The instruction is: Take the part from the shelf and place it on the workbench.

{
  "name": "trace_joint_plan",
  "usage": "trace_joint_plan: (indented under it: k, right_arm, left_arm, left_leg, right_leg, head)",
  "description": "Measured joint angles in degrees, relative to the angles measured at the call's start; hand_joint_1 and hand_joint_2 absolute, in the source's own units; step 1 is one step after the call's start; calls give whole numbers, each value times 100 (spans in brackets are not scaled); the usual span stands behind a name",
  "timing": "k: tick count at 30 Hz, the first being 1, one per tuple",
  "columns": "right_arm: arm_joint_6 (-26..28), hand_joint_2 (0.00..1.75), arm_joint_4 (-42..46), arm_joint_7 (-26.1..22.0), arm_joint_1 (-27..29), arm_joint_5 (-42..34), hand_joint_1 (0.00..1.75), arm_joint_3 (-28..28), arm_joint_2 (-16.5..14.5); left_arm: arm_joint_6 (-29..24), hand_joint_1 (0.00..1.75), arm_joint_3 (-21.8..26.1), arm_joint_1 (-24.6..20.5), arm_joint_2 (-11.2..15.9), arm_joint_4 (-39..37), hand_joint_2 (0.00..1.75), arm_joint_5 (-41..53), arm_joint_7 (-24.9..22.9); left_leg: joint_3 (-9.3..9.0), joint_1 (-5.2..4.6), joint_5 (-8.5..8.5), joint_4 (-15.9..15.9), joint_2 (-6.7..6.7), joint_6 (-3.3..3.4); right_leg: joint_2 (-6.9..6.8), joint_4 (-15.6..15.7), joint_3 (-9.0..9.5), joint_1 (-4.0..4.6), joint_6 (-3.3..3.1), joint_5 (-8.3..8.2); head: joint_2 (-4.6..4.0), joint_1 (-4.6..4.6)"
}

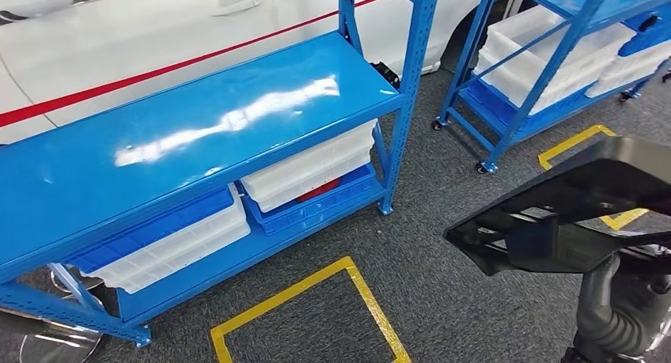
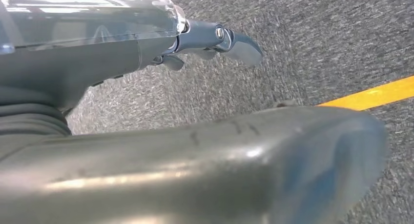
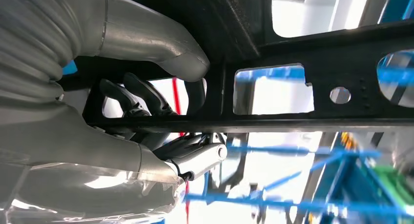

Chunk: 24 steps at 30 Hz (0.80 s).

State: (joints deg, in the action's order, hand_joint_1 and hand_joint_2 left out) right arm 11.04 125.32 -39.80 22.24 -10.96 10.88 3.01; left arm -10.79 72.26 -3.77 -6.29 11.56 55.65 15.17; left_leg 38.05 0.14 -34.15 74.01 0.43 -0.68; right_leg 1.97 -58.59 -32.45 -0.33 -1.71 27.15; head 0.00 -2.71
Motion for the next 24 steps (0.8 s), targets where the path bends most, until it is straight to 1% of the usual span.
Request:
trace_joint_plan:
  k: [1, 2, 3, 4, 5, 6, 7, 8, 9, 10, 11, 12, 13, 14, 15, 16, 17, 18, 19, 20, 21, 22, 23, 24]
  right_arm:
    - [-47, 175, 0, 0, 25, -35, 175, 123, -43]
    - [-91, 175, -1, 0, 42, -63, 175, 237, -83]
    - [-142, 175, -3, 3, 56, -95, 175, 357, -129]
    - [-199, 175, -9, 12, 73, -120, 175, 478, -177]
    - [-260, 175, -19, 21, 88, -144, 175, 605, -226]
    - [-314, 175, -31, 33, 98, -161, 175, 734, -276]
    - [-353, 175, -42, 46, 107, -166, 175, 845, -318]
    - [-377, 175, -51, 53, 112, -164, 175, 936, -355]
    - [-392, 175, -60, 60, 108, -153, 175, 1008, -391]
    - [-399, 175, -70, 64, 93, -138, 175, 1063, -426]
    - [-401, 175, -84, 65, 73, -114, 175, 1104, -464]
    - [-396, 175, -98, 66, 54, -83, 175, 1132, -507]
    - [-386, 175, -114, 66, 42, -54, 175, 1153, -551]
    - [-372, 175, -130, 66, 39, -27, 175, 1166, -596]
    - [-360, 175, -141, 66, 39, -7, 175, 1180, -636]
    - [-353, 175, -149, 66, 36, 4, 175, 1194, -670]
    - [-350, 175, -152, 64, 34, 15, 175, 1209, -699]
    - [-350, 175, -154, 63, 30, 29, 175, 1226, -731]
    - [-350, 175, -152, 61, 29, 49, 175, 1246, -773]
    - [-353, 175, -151, 58, 32, 72, 175, 1268, -825]
    - [-360, 175, -150, 57, 41, 90, 175, 1290, -883]
    - [-369, 175, -146, 55, 56, 109, 175, 1314, -944]
    - [-378, 175, -144, 53, 70, 126, 175, 1338, -995]
    - [-392, 175, -140, 47, 80, 152, 175, 1364, -1045]
  left_arm:
    - [-10, 0, 11, 1, 0, 0, 0, -2, 1]
    - [-22, 0, 25, 1, 2, 0, 0, -6, 1]
    - [-43, 0, 41, 2, 5, 0, 0, -15, 1]
    - [-73, 0, 61, 5, 4, 0, 0, -27, -5]
    - [-106, 0, 79, 8, 3, 0, 0, -40, -17]
    - [-139, 0, 93, 10, -1, 0, 0, -52, -33]
    - [-165, 0, 102, 8, -11, 0, 0, -60, -50]
    - [-180, 0, 106, 2, -23, 0, 0, -64, -66]
    - [-189, 0, 108, -3, -35, 0, 0, -64, -78]
    - [-192, 0, 110, -2, -48, 0, 0, -63, -91]
    - [-192, 0, 113, 5, -55, 0, 0, -59, -105]
    - [-193, 0, 115, 15, -56, 0, 0, -54, -121]
    - [-193, 0, 117, 24, -57, 0, 0, -46, -140]
    - [-193, 0, 117, 27, -60, 0, 0, -33, -156]
    - [-193, 0, 117, 27, -65, 0, 0, -20, -173]
    - [-193, 0, 117, 26, -73, 0, 0, -7, -187]
    - [-193, 0, 117, 23, -80, 0, 0, 6, -201]
    - [-196, 0, 117, 21, -86, 1, 0, 16, -216]
    - [-203, 0, 117, 20, -91, 1, 0, 32, -237]
    - [-217, 0, 116, 16, -93, 2, 0, 51, -259]
    - [-238, 0, 114, 9, -100, 2, 0, 68, -285]
    - [-269, 0, 111, 0, -113, 2, 0, 87, -311]
    - [-302, 0, 109, -10, -127, 2, 0, 102, -335]
    - [-342, 0, 106, -14, -147, 2, 0, 114, -358]
  left_leg:
    - [-167, -14, 157, -250, -39, 49]
    - [-390, -32, 340, -627, -157, 115]
    - [-619, -48, 478, -1021, -320, 188]
    - [-794, -63, 561, -1335, -461, 239]
    - [-900, -78, 591, -1532, -558, 273]
    - [-946, -89, 586, -1627, -557, 286]
    - [-968, -94, 601, -1704, -486, 283]
    - [-995, -88, 632, -1785, -403, 280]
    - [-1024, -74, 666, -1871, -317, 281]
    - [-1045, -59, 699, -1946, -225, 280]
    - [-1050, -50, 722, -1975, -133, 280]
    - [-1041, -49, 726, -1978, -46, 287]
    - [-1026, -47, 723, -1967, 47, 286]
    - [-1012, -43, 715, -1950, 134, 279]
    - [-999, -33, 700, -1926, 218, 264]
    - [-988, -19, 678, -1892, 294, 239]
    - [-984, -10, 643, -1843, 364, 204]
    - [-974, -9, 599, -1792, 427, 159]
    - [-970, -17, 558, -1745, 479, 115]
    - [-977, -31, 525, -1710, 529, 76]
    - [-987, -39, 507, -1698, 577, 44]
    - [-1007, -39, 500, -1694, 627, 22]
    - [-1018, -28, 476, -1681, 637, -6]
    - [-995, -9, 401, -1606, 556, -32]
  right_leg:
    - [85, -3, -24, 19, -1, -24]
    - [165, -4, -41, 24, 0, -43]
    - [238, -4, -55, 31, 11, -64]
    - [310, -3, -69, 20, 33, -89]
    - [380, 2, -88, -2, 64, -116]
    - [453, 11, -108, -17, 106, -147]
    - [529, 27, -125, -30, 152, -179]
    - [520, 23, -143, -32, 181, -186]
    - [424, -38, -186, -23, 210, -139]
    - [273, -209, -277, -14, 238, -21]
    - [86, -503, -422, -22, 262, 156]
    - [-44, -867, -603, -35, 299, 346]
    - [-110, -1212, -768, -60, 335, 486]
    - [-147, -1418, -861, -91, 370, 529]
    - [-178, -1415, -842, -123, 405, 467]
    - [-224, -1202, -710, -152, 440, 322]
    - [-326, -827, -486, -176, 469, 151]
    - [-452, -483, -281, -175, 466, 35]
    - [-537, -230, -135, -167, 432, -30]
    - [-589, -99, -67, -152, 384, -42]
    - [-568, -97, -79, -129, 325, -23]
    - [-498, -94, -94, -128, 277, -31]
    - [-442, -84, -106, -134, 238, -44]
    - [-383, -73, -117, -141, 198, -62]
  head:
    - [0, 0]
    - [0, 0]
    - [0, 0]
    - [0, 1]
    - [0, 1]
    - [0, 1]
    - [0, 1]
    - [0, 1]
    - [0, 1]
    - [0, 2]
    - [0, 3]
    - [0, 4]
    - [0, 4]
    - [0, 4]
    - [0, 4]
    - [0, 4]
    - [0, 4]
    - [0, 3]
    - [0, 4]
    - [0, 4]
    - [0, 3]
    - [0, 3]
    - [0, 3]
    - [0, 2]
